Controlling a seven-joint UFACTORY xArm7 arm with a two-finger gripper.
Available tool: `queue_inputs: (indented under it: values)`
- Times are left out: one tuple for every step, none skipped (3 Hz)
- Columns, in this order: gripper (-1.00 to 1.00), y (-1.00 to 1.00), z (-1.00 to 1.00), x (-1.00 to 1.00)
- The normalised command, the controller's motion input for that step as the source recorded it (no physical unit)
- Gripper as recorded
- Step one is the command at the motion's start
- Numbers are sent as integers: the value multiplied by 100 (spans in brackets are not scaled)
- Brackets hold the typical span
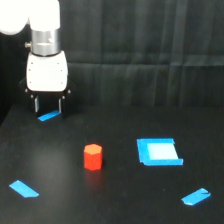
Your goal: Pick up the red object from the table
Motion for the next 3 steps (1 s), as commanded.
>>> queue_inputs:
  values:
    - [96, 13, -40, 61]
    - [93, -7, -41, 58]
    - [100, -46, -6, 73]
